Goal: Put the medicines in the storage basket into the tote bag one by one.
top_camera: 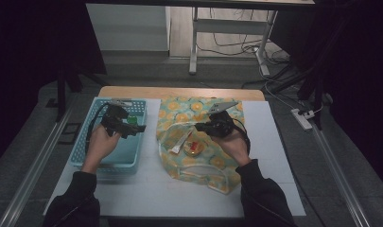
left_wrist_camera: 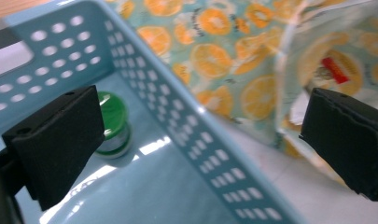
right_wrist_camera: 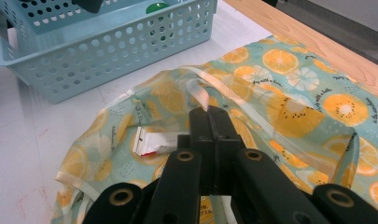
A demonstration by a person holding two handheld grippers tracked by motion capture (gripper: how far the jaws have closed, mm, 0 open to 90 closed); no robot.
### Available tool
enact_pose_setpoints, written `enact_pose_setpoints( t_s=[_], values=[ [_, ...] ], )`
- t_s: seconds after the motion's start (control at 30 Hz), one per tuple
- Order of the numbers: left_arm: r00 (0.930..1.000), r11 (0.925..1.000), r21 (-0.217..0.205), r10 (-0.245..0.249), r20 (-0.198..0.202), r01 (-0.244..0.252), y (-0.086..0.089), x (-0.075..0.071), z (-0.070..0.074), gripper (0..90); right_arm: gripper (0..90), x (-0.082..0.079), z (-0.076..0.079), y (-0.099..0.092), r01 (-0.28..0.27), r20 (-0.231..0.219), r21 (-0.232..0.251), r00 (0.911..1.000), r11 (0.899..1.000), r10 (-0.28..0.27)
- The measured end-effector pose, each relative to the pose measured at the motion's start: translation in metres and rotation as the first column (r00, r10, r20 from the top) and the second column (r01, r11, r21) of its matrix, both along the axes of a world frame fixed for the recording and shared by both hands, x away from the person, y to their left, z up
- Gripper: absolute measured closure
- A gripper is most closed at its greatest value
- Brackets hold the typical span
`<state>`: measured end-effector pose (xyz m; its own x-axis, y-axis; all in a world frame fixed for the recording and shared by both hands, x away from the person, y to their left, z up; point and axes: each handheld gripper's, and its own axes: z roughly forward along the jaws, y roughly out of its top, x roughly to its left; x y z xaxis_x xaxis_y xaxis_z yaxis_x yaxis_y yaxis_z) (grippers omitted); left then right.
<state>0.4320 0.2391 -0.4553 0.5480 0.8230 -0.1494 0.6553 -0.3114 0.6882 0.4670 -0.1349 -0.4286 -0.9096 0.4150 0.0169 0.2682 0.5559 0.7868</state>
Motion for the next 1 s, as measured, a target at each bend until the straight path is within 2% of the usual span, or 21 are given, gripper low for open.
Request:
enact_pose_setpoints(
  t_s=[0.1, 0.27, 0.37, 0.47, 0.57, 0.7, 0.87, 1.0],
  values=[
    [0.9995, 0.9997, 0.007, 0.025, -0.018, -0.025, 0.007, 0.004, -0.003, 0.0, 90.0, 0.000, 0.000, 0.000, 0.001, 0.000, 0.000, 1.0000, 1.000, -0.001],
    [0.9977, 0.9976, 0.028, 0.064, -0.023, -0.063, 0.014, 0.011, -0.006, 0.0, 90.0, 0.000, 0.000, 0.000, 0.000, -0.001, 0.000, 1.0000, 1.000, 0.000],
    [0.9918, 0.9905, 0.061, 0.125, -0.026, -0.123, 0.017, 0.015, -0.009, 0.0, 90.0, 0.000, 0.000, 0.000, 0.000, 0.000, 0.001, 1.0000, 1.000, 0.000],
    [0.9874, 0.9868, 0.051, 0.155, -0.030, -0.154, 0.022, 0.019, -0.012, 0.0, 90.0, 0.000, 0.001, 0.000, -0.001, 0.001, 0.001, 1.0000, 1.000, 0.001],
    [0.9878, 0.9879, 0.052, 0.149, -0.045, -0.146, 0.023, 0.025, -0.016, 0.0, 90.0, 0.000, 0.001, 0.000, -0.001, 0.001, 0.002, 1.0000, 1.000, 0.001],
    [0.9887, 0.9872, 0.093, 0.136, -0.063, -0.130, 0.022, 0.031, -0.024, 0.0, 90.0, 0.000, 0.001, -0.001, -0.001, 0.001, 0.003, 1.0000, 1.000, 0.001],
    [0.9882, 0.9824, 0.145, 0.130, -0.081, -0.117, 0.019, 0.039, -0.031, 0.0, 90.0, -0.001, 0.001, 0.000, -0.002, 0.002, 0.002, 1.0000, 1.000, 0.002],
    [0.9882, 0.9834, 0.151, 0.116, -0.099, -0.101, 0.018, 0.045, -0.036, 0.5, 90.0, -0.001, 0.002, 0.000, -0.003, 0.005, 0.006, 1.0000, 1.000, 0.003]
  ],
)
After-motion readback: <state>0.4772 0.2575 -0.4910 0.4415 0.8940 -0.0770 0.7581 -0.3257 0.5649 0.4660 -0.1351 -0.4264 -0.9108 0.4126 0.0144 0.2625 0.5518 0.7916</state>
